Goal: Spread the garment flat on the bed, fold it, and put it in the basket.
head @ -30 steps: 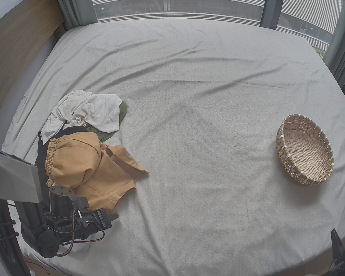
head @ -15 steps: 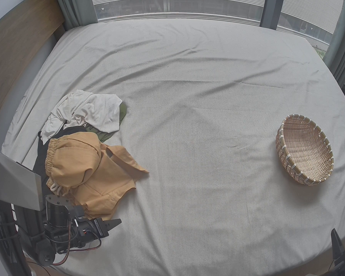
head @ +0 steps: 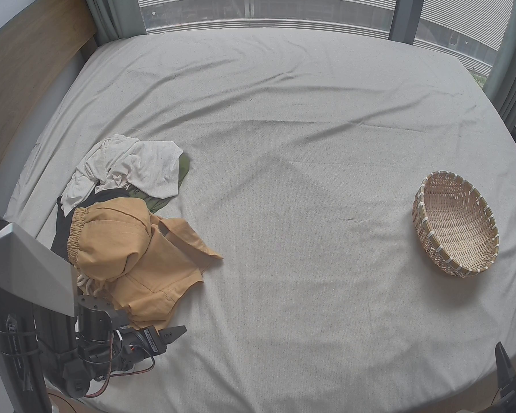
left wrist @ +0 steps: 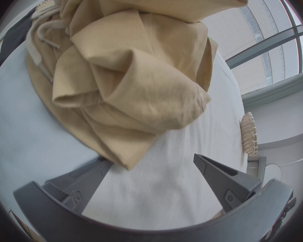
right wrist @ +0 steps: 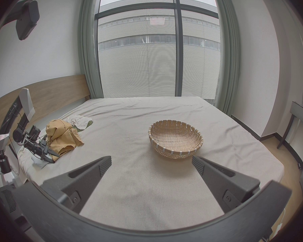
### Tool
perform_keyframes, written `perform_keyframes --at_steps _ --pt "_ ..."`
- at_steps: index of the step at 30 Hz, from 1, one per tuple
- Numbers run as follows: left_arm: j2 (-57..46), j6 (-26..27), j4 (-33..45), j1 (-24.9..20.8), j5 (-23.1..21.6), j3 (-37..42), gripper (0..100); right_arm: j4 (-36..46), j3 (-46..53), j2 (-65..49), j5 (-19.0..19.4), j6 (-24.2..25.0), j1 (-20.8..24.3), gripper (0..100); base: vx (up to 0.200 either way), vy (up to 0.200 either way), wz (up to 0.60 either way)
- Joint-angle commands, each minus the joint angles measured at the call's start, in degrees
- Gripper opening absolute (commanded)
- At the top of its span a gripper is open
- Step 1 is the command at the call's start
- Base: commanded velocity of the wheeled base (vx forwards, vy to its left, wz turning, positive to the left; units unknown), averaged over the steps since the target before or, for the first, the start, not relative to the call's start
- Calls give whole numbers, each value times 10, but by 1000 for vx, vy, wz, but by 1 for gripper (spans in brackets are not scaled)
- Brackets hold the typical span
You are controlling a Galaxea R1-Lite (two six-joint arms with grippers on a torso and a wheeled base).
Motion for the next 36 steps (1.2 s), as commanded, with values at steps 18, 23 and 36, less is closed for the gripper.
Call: perform_keyframes --at_steps 18,23,36 --pt "-16 -7 0 9 9 -40 0 0 10 -3 0 0 0 100 0 0 0" --pt "-15 -7 0 6 9 -39 0 0 10 -3 0 0 0 100 0 0 0" --pt "-17 -40 -2 -70 17 -77 0 0 10 -3 0 0 0 100 0 0 0"
